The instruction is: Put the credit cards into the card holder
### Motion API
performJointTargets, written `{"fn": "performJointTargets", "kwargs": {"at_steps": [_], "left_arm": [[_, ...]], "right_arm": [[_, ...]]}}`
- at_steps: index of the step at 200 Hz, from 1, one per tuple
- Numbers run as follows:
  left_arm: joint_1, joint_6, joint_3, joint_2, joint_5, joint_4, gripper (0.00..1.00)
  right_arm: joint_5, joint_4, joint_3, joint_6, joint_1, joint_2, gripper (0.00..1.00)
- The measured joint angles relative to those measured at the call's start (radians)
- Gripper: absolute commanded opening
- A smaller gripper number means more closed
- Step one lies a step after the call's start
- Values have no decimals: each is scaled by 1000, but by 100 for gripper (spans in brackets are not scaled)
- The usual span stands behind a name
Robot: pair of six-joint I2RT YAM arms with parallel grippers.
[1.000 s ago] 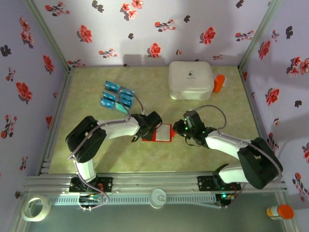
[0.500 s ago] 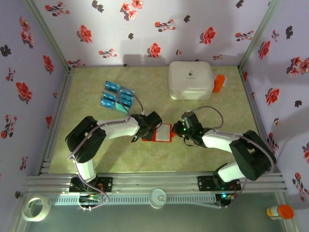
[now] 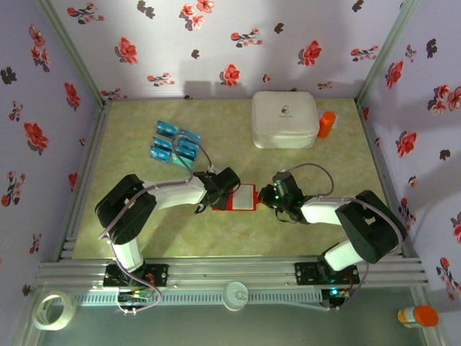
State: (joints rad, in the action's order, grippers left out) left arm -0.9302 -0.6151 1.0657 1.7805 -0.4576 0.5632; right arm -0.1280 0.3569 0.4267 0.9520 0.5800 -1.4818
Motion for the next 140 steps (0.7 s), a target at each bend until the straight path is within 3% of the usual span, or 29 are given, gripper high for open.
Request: {"fn": "performJointTargets", "kwargs": {"at_steps": [35,80,140], "left_arm": [[1,-4,37,-30,61,32,100],[1,-8,204,-64,193,29,100],[3,-124,256,-65,428,-115,100]], "right_arm": [[0,21,-11,0,0,0,0],[-3,39,-19,1,0,0,0],[-4,66,-34,2,0,0,0]]}}
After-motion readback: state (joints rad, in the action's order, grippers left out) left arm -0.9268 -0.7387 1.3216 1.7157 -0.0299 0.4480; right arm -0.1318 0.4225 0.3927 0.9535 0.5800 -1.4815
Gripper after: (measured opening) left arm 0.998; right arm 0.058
